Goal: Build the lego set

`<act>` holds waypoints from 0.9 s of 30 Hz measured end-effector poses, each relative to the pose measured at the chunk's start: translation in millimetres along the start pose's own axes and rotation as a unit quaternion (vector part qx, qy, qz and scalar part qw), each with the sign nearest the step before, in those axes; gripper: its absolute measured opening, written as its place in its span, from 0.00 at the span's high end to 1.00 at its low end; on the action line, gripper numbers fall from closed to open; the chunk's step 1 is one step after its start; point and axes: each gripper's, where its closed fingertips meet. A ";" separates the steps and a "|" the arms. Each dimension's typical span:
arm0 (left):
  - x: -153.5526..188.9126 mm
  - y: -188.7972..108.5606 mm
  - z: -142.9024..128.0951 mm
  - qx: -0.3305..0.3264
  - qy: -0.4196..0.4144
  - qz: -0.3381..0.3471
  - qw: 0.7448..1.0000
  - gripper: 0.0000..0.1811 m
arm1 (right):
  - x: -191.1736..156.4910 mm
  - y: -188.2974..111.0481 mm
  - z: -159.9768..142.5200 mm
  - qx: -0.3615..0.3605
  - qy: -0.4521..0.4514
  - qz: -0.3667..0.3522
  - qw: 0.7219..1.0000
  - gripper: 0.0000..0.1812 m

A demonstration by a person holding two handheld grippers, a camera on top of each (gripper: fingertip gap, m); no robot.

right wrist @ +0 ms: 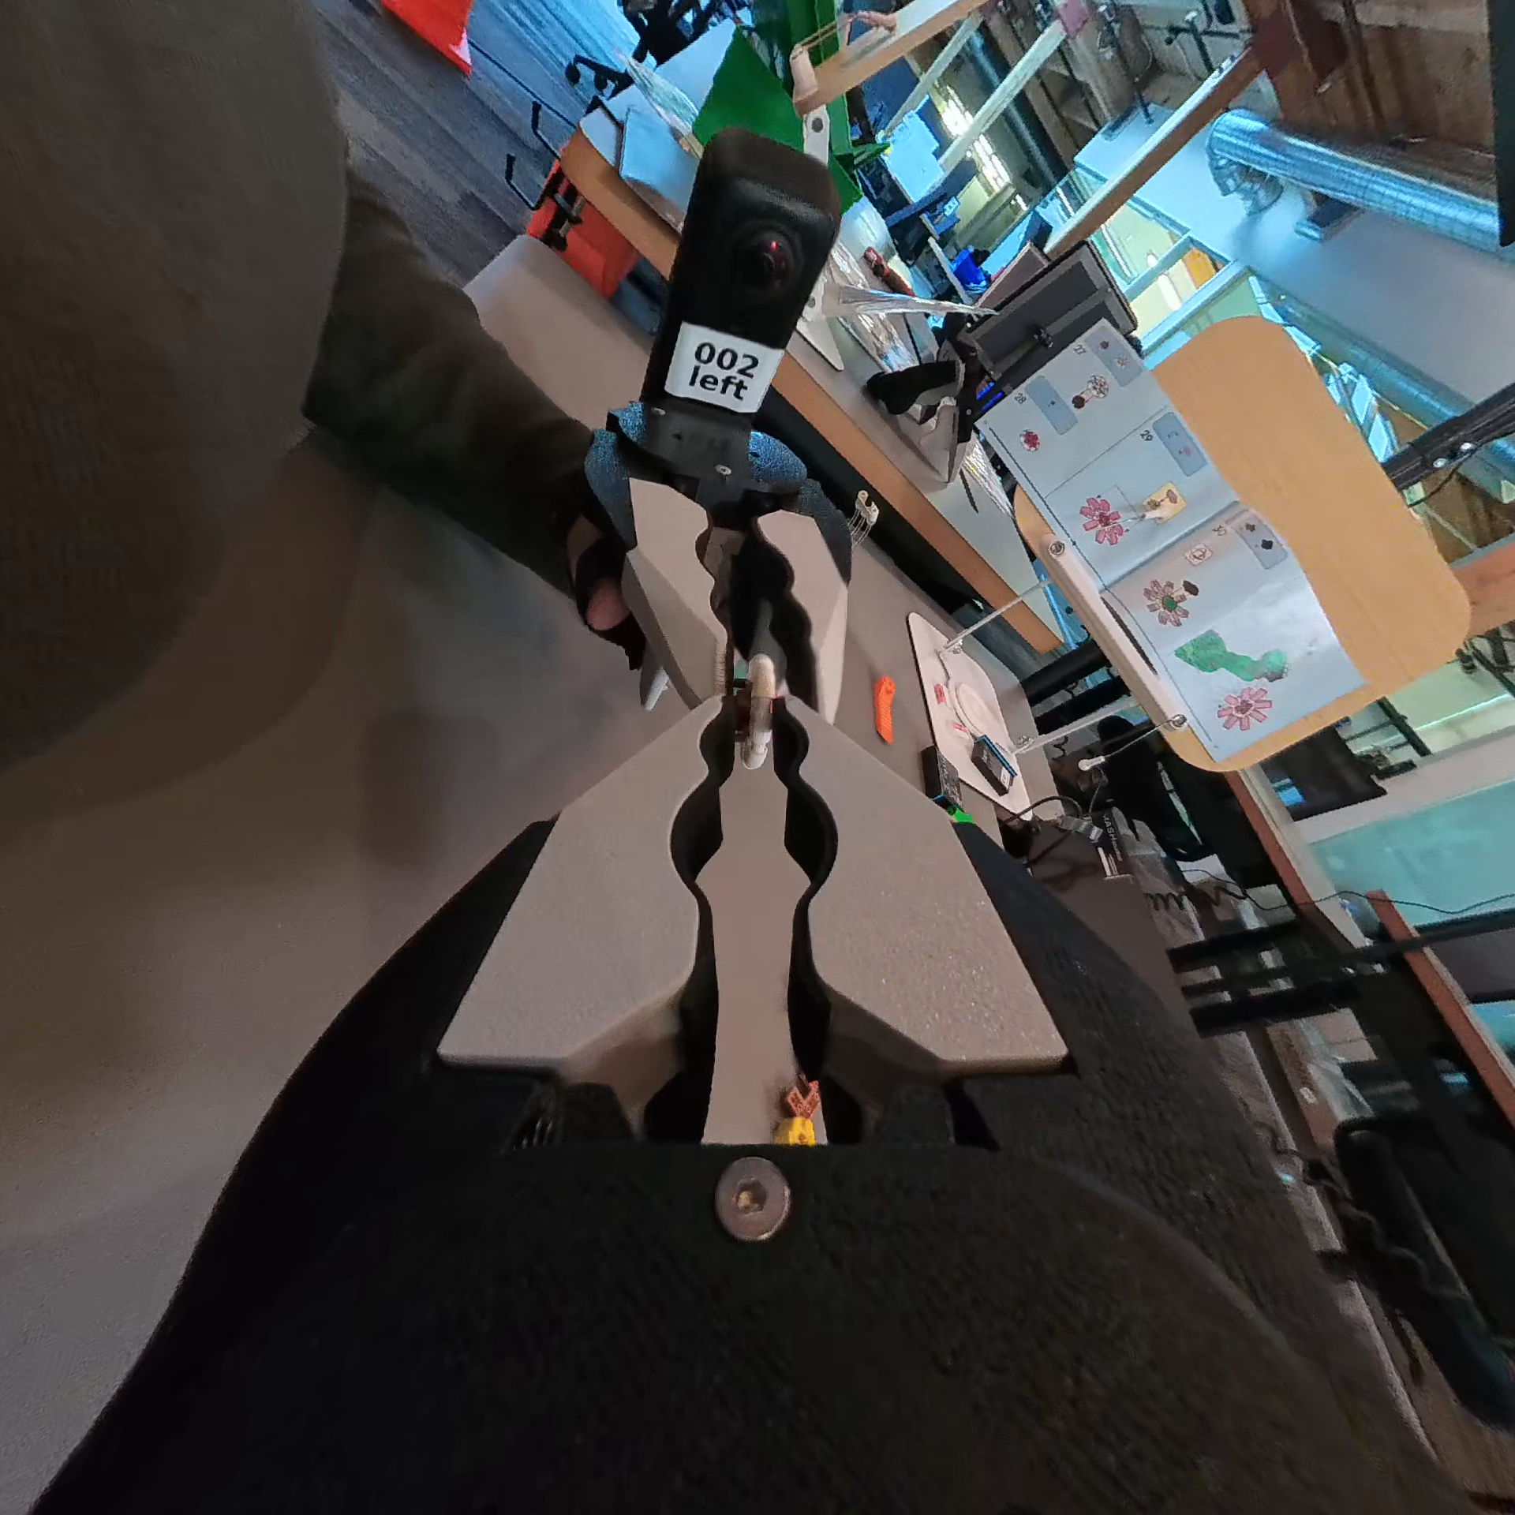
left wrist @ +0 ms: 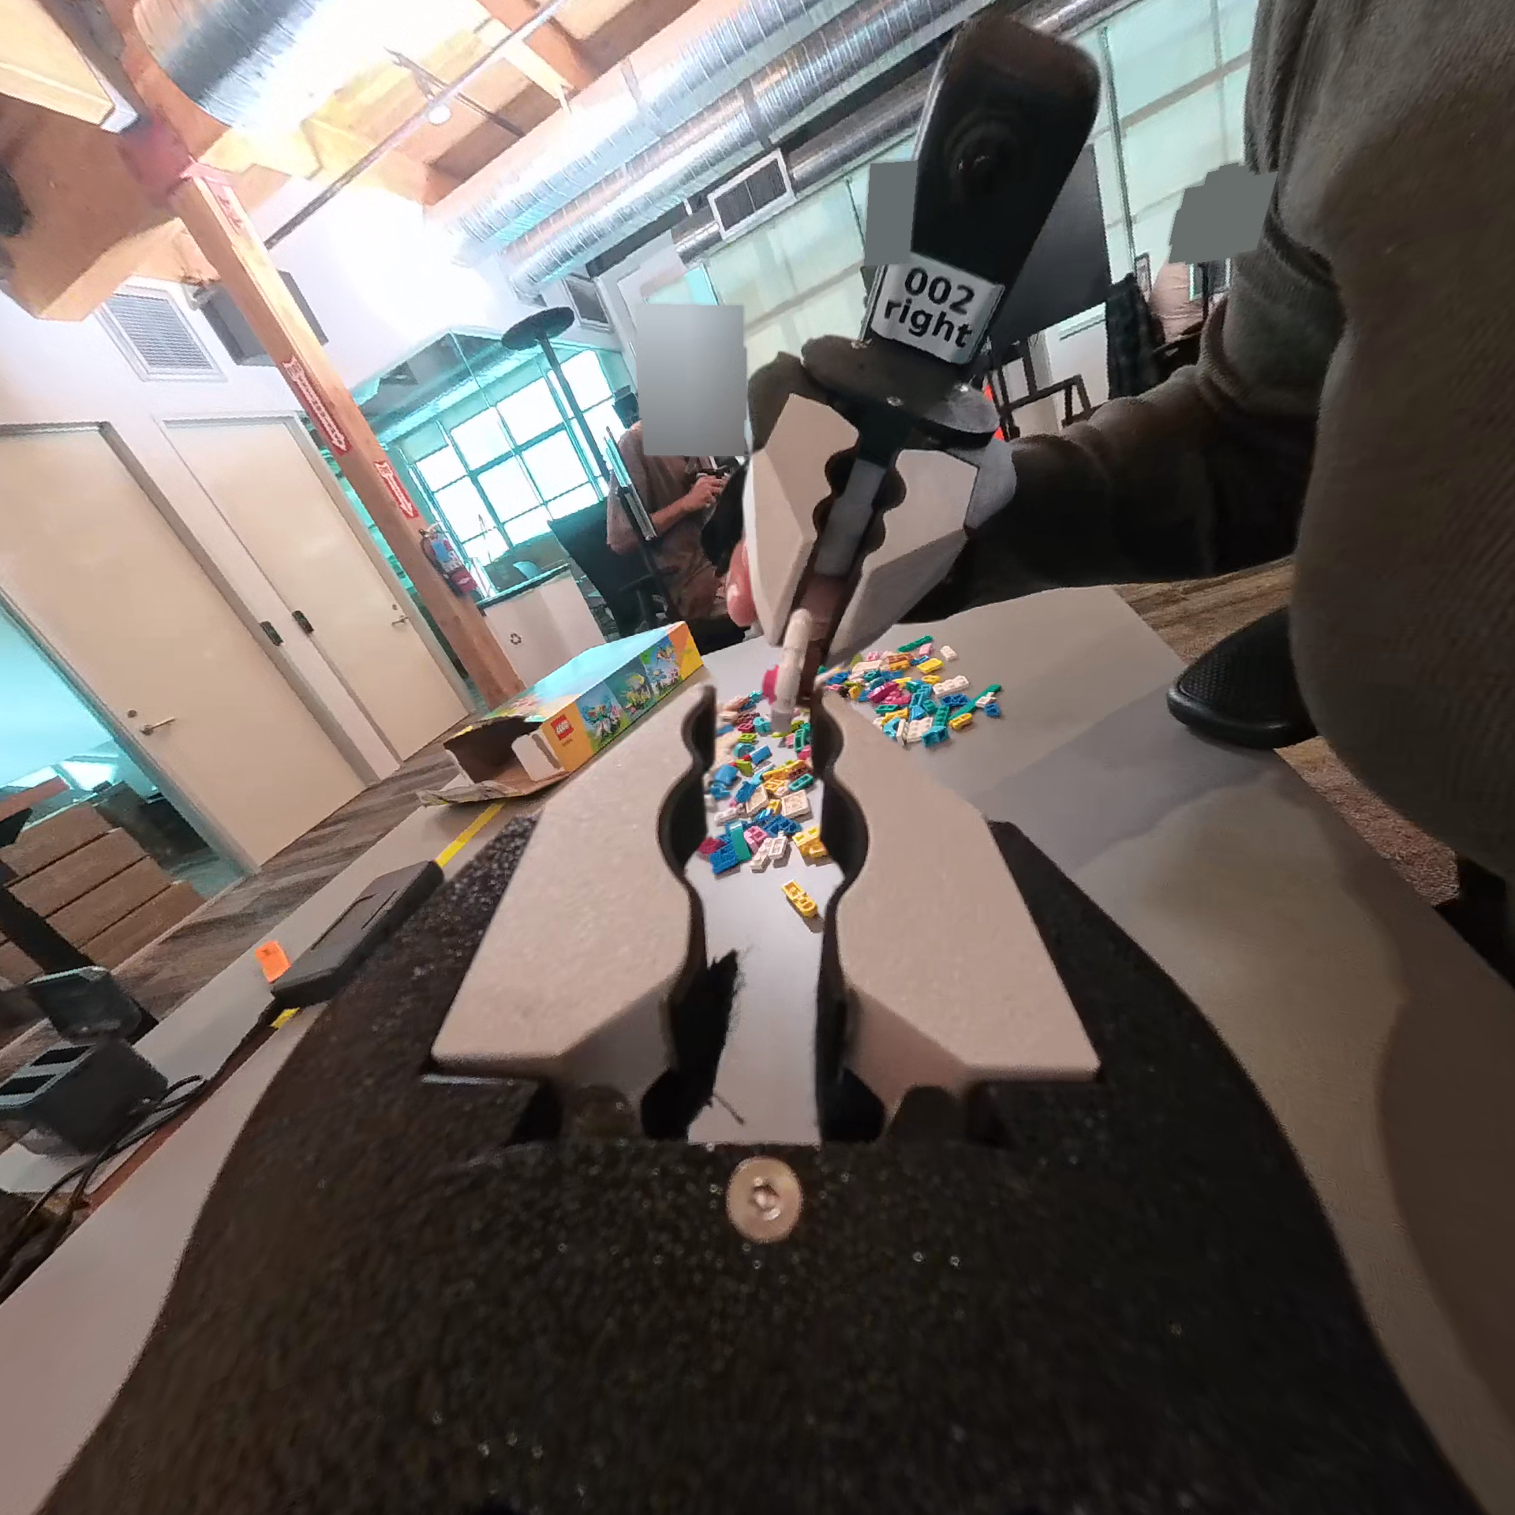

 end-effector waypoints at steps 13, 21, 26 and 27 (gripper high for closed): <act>5.4 -1.9 12.7 0.038 -0.024 -0.024 0.999 0.90 | 5.9 0.5 1.7 0.009 0.008 0.000 1.000 0.96; 3.2 -2.0 13.2 0.041 -0.024 -0.017 0.999 0.92 | 4.8 2.1 3.2 0.015 0.018 0.002 1.000 0.96; 4.2 -0.9 13.8 0.043 -0.014 -0.015 0.999 0.95 | 4.2 2.6 5.7 0.023 0.033 0.002 0.999 0.96; 3.8 -1.4 15.2 0.041 -0.002 -0.014 0.999 0.96 | 5.0 2.9 6.8 0.028 0.049 -0.001 0.998 0.96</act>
Point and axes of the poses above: each gripper's, where its closed fingertips meet, y out along the fingers, z out of its top, x = y × z across the jaws, and after that the axes turned 10 degrees about x, right-handed
